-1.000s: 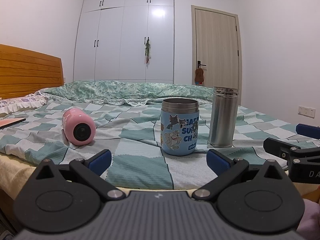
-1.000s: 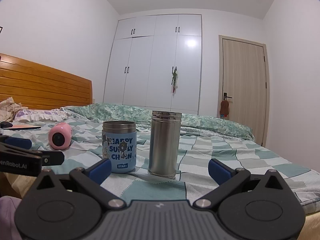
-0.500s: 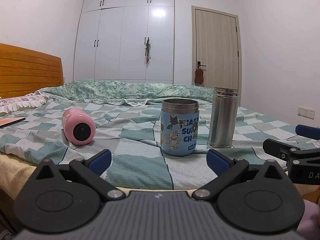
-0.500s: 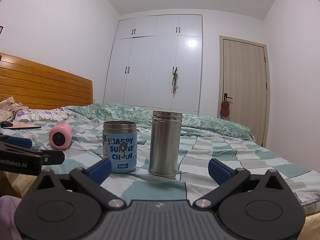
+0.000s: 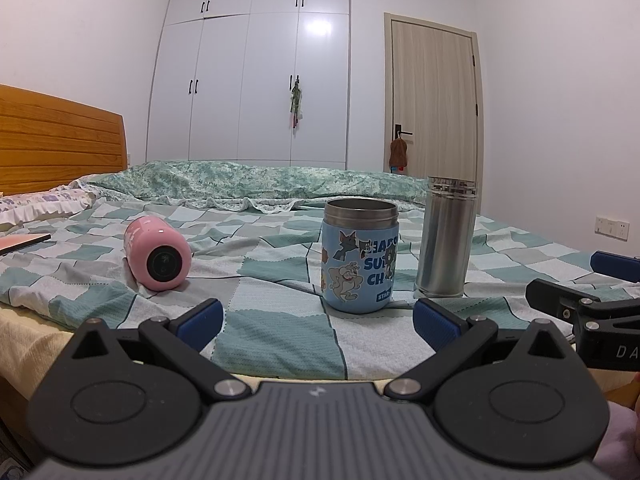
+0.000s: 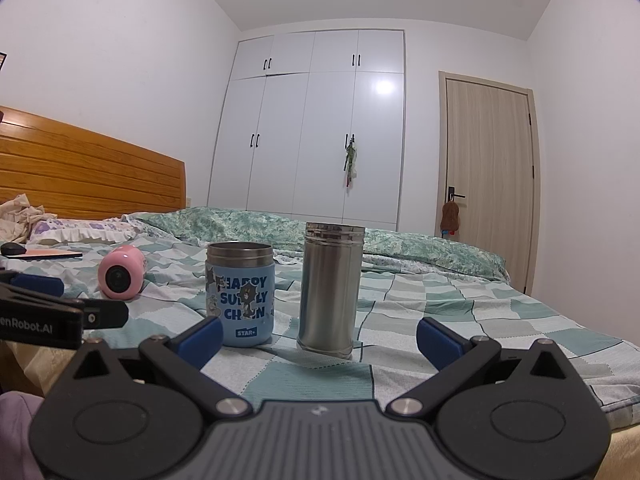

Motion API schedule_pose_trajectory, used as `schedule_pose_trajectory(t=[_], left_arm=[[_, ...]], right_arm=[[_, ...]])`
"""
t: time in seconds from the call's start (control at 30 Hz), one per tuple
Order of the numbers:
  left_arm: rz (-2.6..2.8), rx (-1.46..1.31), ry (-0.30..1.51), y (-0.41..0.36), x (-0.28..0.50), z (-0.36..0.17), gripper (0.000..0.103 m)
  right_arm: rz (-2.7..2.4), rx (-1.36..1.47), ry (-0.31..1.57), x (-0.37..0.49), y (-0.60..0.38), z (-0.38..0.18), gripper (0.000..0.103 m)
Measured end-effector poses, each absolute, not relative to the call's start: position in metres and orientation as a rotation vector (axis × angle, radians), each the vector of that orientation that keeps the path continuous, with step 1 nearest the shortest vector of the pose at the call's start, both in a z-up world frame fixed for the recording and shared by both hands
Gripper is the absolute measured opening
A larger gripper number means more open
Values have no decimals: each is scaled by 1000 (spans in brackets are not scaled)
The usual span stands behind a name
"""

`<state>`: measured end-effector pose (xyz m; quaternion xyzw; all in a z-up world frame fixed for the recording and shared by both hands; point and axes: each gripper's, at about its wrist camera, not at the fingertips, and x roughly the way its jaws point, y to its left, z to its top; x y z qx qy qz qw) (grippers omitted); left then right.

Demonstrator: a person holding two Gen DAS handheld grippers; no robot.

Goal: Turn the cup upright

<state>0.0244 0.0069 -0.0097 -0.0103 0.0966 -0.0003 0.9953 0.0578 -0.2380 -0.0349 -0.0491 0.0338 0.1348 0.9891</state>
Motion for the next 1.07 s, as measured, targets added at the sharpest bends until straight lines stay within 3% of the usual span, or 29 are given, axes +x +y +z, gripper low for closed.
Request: schedule_pose_trajectory(t=[1.07], left_arm=[[14,-34,183,8,23,-8,103]], right_arm=[[273,-102,65,57,-238,-34,103]])
